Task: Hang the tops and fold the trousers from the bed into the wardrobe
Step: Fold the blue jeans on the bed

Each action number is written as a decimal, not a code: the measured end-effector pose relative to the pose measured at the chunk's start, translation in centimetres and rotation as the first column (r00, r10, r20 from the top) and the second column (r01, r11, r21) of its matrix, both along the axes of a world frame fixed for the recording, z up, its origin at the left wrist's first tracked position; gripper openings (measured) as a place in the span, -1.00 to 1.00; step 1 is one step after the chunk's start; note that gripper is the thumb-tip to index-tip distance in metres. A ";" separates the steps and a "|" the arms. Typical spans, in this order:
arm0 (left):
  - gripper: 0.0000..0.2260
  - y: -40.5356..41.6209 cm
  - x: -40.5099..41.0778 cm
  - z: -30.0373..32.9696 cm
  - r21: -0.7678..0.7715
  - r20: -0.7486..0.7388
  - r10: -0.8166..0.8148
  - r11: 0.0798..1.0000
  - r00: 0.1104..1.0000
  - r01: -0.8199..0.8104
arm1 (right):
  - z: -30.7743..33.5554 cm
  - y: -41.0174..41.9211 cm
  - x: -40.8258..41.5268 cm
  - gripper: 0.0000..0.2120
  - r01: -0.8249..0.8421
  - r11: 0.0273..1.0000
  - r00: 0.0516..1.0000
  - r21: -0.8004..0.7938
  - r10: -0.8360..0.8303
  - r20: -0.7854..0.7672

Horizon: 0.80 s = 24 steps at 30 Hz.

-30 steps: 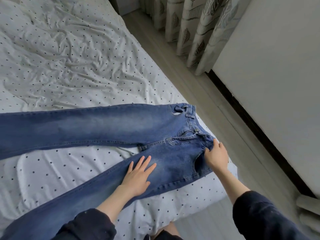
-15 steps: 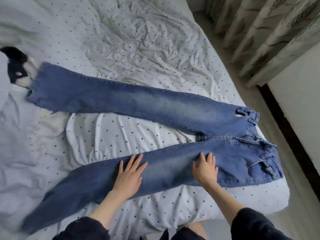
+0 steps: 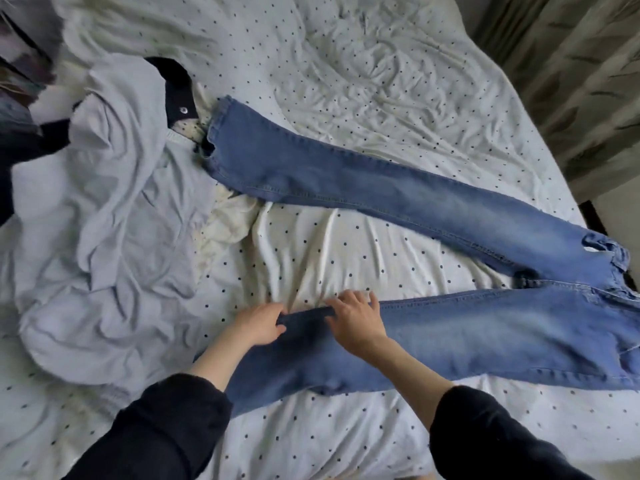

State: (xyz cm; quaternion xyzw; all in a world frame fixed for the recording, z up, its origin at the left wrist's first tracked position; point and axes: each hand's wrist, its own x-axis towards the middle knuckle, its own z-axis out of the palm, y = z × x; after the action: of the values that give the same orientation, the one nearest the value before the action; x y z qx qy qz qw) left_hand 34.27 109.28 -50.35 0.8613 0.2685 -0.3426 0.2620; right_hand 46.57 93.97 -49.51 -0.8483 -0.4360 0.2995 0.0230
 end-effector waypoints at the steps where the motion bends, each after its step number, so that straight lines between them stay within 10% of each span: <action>1: -0.76 1.0 -1.0 0.0 -0.005 -0.050 -0.034 0.999 0.998 0.033 | 0.1 1.2 -0.5 -0.63 -0.040 0.998 0.999 -0.045 0.040 -0.007; 13: -0.86 6.1 -5.5 6.4 -0.097 0.094 -0.087 0.991 0.992 0.096 | 4.0 4.5 -0.2 -0.79 -0.031 1.000 0.959 -0.002 0.029 -0.281; 24: -0.81 12.3 -7.7 11.4 0.288 0.136 -0.065 0.957 0.989 0.023 | 5.8 6.9 0.5 -0.81 0.002 1.000 0.970 0.020 0.003 -0.243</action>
State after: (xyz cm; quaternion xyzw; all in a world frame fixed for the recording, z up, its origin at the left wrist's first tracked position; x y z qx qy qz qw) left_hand 26.62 121.60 -38.98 0.9184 0.2763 -0.2429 0.1459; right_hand 47.06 100.87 -43.75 -0.8048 -0.4330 0.3969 0.0847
